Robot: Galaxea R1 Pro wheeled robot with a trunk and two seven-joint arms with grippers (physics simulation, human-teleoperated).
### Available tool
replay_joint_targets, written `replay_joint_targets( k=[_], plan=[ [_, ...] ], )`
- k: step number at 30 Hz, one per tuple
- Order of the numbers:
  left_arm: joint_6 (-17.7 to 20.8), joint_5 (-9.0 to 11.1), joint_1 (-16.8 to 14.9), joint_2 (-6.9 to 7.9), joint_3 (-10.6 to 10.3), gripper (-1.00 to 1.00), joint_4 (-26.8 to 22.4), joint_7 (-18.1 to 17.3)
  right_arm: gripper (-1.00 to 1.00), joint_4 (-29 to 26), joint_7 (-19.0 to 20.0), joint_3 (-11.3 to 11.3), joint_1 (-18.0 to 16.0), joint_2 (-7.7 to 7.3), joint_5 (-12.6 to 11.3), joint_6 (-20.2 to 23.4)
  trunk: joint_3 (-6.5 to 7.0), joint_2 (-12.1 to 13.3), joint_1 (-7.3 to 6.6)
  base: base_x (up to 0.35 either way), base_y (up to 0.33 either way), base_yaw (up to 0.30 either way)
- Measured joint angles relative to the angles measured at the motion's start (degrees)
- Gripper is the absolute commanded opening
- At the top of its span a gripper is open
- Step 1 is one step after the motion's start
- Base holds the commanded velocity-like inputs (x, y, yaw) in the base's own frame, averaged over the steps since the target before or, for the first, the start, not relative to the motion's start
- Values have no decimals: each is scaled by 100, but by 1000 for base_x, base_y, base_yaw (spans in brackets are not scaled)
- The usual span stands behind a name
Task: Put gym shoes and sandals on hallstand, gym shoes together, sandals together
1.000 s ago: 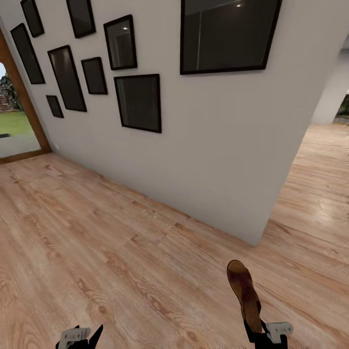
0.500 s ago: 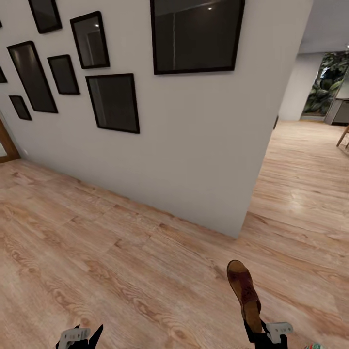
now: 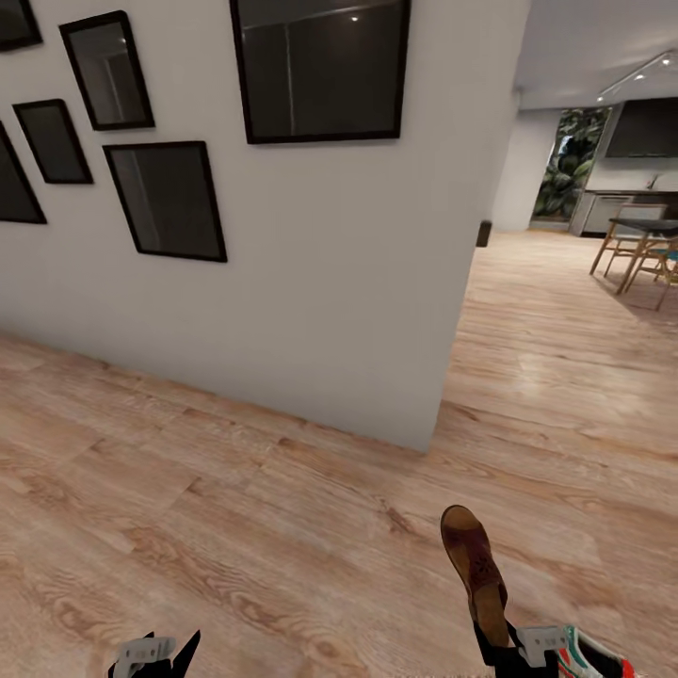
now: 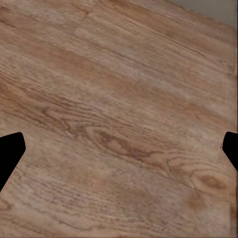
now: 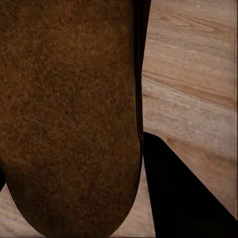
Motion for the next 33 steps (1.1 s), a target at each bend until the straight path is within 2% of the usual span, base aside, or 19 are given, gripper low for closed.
replay_joint_targets(
  k=[33],
  plan=[
    [0,0,0,0,0,100,0,-2,-100,-3,0,0,0,0,0,0,0,0,0,0,0,-263]
  ],
)
